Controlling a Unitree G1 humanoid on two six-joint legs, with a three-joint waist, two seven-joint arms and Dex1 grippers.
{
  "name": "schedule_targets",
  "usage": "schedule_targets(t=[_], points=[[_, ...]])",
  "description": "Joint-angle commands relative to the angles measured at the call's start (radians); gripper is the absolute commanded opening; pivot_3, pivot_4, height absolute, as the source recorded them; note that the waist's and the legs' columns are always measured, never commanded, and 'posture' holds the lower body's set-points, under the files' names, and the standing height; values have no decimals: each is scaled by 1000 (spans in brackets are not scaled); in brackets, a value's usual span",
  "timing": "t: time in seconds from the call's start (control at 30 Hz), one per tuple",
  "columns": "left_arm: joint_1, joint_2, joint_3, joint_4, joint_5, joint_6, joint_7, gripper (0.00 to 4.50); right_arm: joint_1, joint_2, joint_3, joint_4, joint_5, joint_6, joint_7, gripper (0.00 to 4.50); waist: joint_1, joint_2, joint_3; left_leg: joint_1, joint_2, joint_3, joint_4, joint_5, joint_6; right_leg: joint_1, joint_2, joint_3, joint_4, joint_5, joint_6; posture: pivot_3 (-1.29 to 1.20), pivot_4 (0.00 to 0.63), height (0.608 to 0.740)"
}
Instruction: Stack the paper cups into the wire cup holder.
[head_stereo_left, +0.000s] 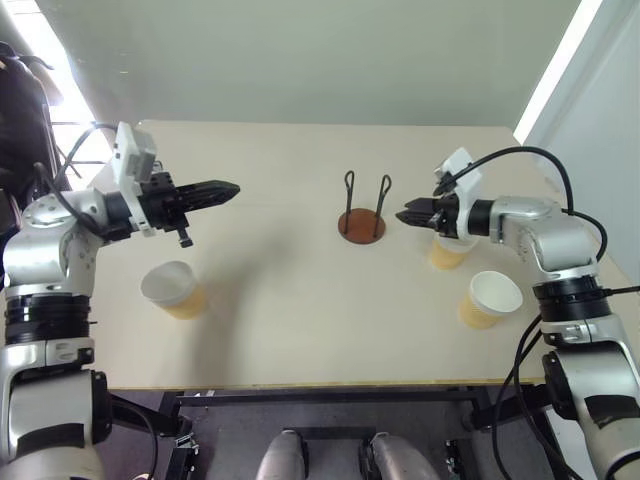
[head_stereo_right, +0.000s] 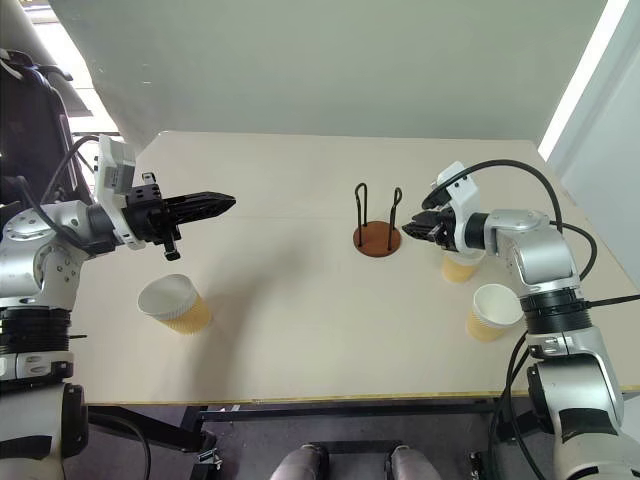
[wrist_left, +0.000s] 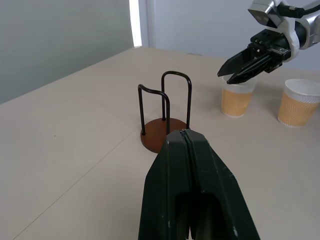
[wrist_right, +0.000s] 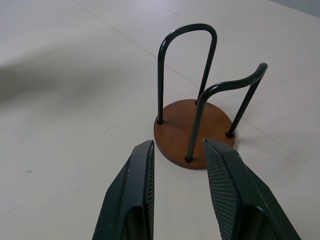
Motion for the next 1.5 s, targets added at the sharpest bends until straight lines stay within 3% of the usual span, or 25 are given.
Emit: schedule_targets(t=[0.03, 0.5, 0.93, 1.17, 1.5], points=[[-17, 3, 27, -26, -11, -14, 2, 0, -12, -19, -8, -28, -1, -7, 8, 1477, 0, 0, 0, 0, 0, 0, 0, 0, 0, 0, 0, 0, 0, 0, 0, 0, 150, 740], [-146, -44, -33, 138, 45, -93, -66, 0, 18, -16, -11, -65, -8, -6, -35, 1477, 1, 0, 0, 0, 0, 0, 0, 0, 0, 0, 0, 0, 0, 0, 0, 0, 150, 740], [-216, -56, -47, 234, 86, -134, -118, 0, -114, 155, 51, 187, -117, -164, -146, 1477, 0, 0, 0, 0, 0, 0, 0, 0, 0, -1, 0, 0, 0, 0, 0, 0, 150, 740], [-208, -47, -36, 218, 82, -132, -119, 0, -163, 171, 69, 309, -166, -254, -120, 1477, 3, 0, 0, -3, 0, -1, -1, -1, 0, -3, 0, 0, 0, 0, 0, 0, 150, 740], [-207, -50, -37, 219, 82, -134, -115, 0, -173, 125, 70, 320, -184, -252, -30, 1477, 1, 0, 0, -3, 0, 0, -1, -1, -1, -3, 0, 0, 0, 0, -1, 0, 150, 740]])
